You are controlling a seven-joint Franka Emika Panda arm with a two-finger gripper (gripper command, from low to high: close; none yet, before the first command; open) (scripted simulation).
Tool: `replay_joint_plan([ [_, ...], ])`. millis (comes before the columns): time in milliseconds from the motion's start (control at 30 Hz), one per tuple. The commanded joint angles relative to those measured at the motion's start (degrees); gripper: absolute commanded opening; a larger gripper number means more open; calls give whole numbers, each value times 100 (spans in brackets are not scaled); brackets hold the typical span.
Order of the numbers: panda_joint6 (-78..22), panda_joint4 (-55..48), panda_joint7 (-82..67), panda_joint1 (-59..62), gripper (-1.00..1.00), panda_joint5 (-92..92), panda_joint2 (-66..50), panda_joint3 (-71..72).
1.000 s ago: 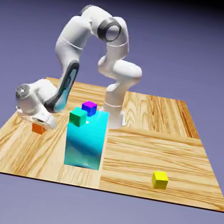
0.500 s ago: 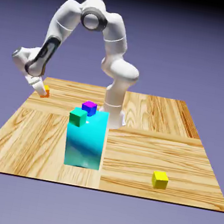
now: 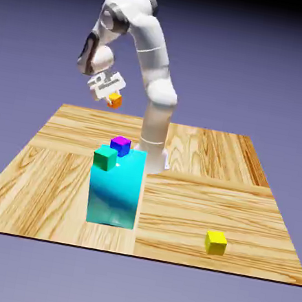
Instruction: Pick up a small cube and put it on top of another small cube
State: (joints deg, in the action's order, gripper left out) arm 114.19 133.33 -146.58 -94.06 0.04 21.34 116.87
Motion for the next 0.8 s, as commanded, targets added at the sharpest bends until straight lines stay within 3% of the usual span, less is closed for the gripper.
replay_joint_plan([
  [0,-39,3,44,208,-100,51,3,-126],
  [767,-902,64,1222,4984,-100,800,71,-3011],
])
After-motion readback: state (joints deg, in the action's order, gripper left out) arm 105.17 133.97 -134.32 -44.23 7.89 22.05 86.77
